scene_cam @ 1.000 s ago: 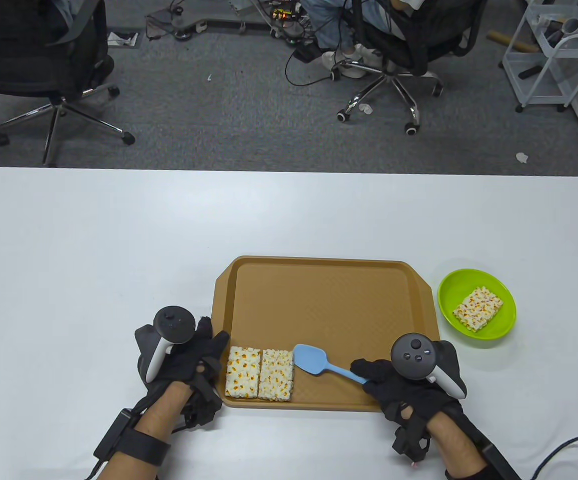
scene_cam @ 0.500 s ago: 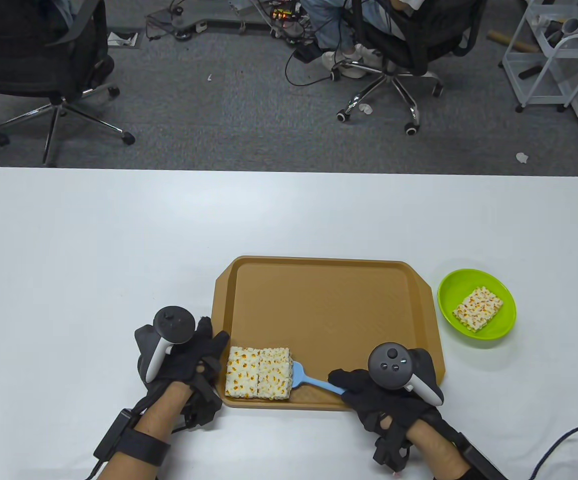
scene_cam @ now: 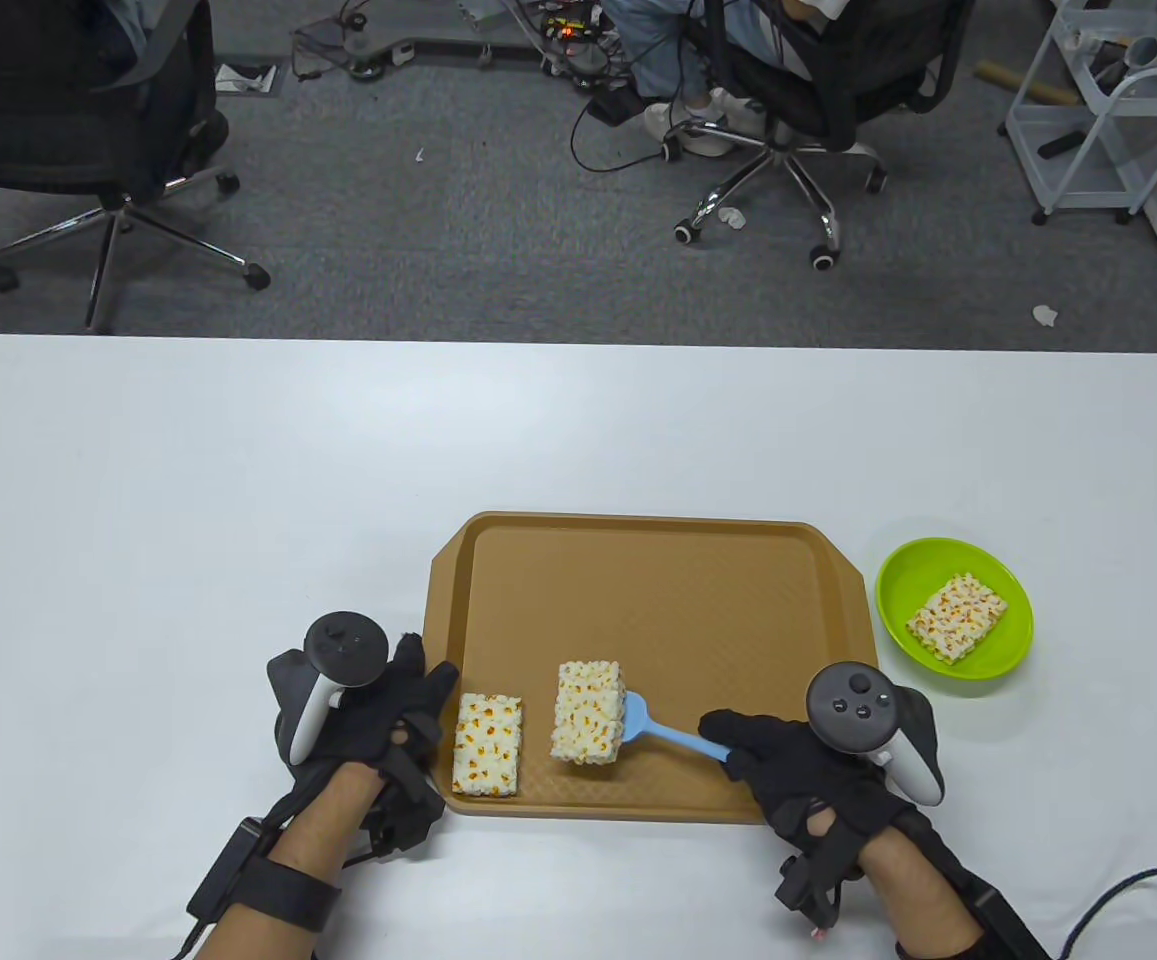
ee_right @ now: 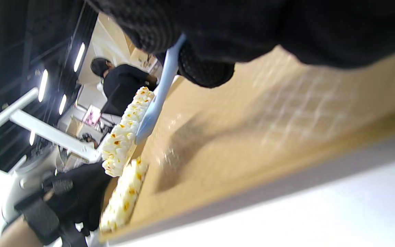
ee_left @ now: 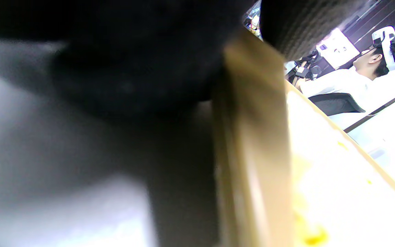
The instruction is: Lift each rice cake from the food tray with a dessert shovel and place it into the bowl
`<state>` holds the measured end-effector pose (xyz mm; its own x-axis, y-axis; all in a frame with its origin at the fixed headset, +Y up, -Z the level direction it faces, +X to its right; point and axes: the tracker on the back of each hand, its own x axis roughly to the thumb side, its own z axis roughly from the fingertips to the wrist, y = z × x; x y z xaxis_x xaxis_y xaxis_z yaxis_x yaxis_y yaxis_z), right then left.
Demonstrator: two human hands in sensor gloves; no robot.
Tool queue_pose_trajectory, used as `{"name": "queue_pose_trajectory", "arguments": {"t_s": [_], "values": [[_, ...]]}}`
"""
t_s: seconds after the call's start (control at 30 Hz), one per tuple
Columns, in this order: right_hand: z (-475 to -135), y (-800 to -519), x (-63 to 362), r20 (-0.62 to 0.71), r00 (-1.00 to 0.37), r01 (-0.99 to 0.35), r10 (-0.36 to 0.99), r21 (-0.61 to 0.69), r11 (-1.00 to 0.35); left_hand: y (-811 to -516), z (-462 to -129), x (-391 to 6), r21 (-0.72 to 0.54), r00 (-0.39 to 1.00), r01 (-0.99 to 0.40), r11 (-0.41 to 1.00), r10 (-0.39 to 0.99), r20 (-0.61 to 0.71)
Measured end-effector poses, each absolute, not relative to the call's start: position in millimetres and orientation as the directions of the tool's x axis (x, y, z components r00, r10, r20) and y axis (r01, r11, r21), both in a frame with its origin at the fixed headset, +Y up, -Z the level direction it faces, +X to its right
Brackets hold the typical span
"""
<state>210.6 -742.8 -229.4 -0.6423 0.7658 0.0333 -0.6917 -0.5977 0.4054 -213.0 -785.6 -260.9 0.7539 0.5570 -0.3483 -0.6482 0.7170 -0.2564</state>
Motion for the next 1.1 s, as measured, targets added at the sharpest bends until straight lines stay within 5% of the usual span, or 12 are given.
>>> {"name": "queue_pose_trajectory", "arguments": {"t_s": [0.53, 1.1], "values": [[-235, -702, 315, -0.160, -0.586, -0.807, 0.794, 0.032, -0.589, -786, -261, -214, -0.256, 0.747, -0.657, 0.709, 0.566, -0.350], [-229, -716, 398, -0.431, -0.392, -0.807, 0.812, -0.263, -0.529, -787, -261, -215, -0.263, 0.738, -0.669, 0.696, 0.576, -0.353]]}}
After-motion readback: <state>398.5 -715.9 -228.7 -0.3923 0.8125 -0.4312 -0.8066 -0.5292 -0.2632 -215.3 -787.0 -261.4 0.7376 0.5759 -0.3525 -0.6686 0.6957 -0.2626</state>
